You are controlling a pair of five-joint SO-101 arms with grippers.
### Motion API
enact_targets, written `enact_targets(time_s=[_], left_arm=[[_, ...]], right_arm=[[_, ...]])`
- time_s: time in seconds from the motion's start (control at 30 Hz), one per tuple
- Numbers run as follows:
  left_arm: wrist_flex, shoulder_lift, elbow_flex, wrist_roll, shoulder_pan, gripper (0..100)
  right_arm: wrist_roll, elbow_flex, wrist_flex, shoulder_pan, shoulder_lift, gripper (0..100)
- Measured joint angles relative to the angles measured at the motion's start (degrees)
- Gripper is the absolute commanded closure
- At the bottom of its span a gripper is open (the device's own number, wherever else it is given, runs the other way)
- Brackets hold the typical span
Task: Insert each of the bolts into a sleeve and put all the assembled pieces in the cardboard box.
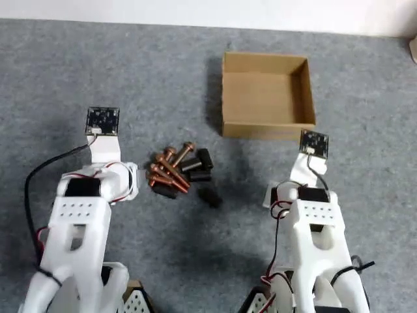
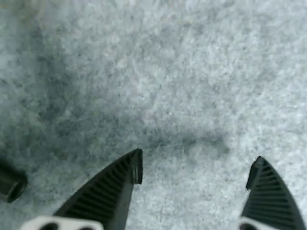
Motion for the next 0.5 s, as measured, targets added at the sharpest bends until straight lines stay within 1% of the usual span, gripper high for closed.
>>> enact_targets(time_s=[0.1,0.2,0.37,0.43,0.5], left_arm=[[0.0,5.36,-2.64,-1.14,0.0,77],[-0.09,10.02,-4.92,-0.53,-0.88,77],[-0.09,10.55,-5.89,7.47,-9.14,77],[-0.26,10.55,-5.89,8.97,-11.25,77],[-0.44,10.55,-5.89,9.41,-11.6,77]], right_arm=[[0.0,0.0,0.0,0.0,0.26,67.1],[0.0,0.0,0.0,0.0,0.26,67.1],[0.0,0.0,0.0,0.09,0.53,67.1],[0.0,0.0,0.0,0.0,0.53,67.2],[0.35,0.0,0.0,-0.26,0.53,67.2]])
